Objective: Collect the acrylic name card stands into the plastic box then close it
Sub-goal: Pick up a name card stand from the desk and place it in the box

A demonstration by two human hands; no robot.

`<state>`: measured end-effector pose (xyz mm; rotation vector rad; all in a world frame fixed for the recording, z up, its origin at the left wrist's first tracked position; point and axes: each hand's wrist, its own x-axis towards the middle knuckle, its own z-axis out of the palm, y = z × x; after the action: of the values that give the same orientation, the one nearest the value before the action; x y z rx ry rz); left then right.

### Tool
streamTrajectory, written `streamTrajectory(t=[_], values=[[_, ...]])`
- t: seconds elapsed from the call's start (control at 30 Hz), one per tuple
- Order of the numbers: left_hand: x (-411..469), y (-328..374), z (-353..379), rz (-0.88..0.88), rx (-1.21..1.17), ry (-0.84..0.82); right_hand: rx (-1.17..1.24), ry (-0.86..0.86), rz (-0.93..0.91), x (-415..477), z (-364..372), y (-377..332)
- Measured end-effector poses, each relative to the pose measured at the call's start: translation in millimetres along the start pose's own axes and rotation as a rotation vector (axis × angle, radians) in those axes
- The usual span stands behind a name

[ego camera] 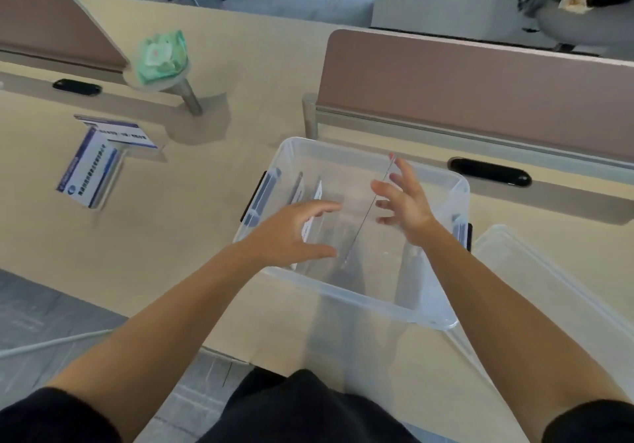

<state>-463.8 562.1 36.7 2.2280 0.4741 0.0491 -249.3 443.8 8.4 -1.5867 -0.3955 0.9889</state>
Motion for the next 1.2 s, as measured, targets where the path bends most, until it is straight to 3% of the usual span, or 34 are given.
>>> streamTrajectory(t=[0.17, 0.33, 0.47, 0.77, 0.93, 1.07, 1.2], values=[[7, -48, -20, -0.036, 0.336, 0.09, -0.107, -0.042, 0.054, 17, 25, 24], [18, -77, -28, -0.189, 0.469, 0.13, -0.188, 0.001, 0.085, 33, 36, 44], [20, -93, -28, -0.357, 0.295, 0.14, -0.228, 0.029, 0.112, 46, 43, 57], [20, -98, -28, -0.37, 0.308, 0.141, -0.147, 0.027, 0.156, 60, 49, 69], [21, -99, -29, -0.36, 0.248, 0.174, -0.445, -0.099, 0.034, 38, 40, 59], [21, -98, -30, -0.349, 0.211, 0.199, -0.705, -0.344, 0.169, 17, 36, 63], [21, -104, -31, -0.368, 0.074, 0.2, -0.752, -0.393, 0.178, 17, 39, 69]])
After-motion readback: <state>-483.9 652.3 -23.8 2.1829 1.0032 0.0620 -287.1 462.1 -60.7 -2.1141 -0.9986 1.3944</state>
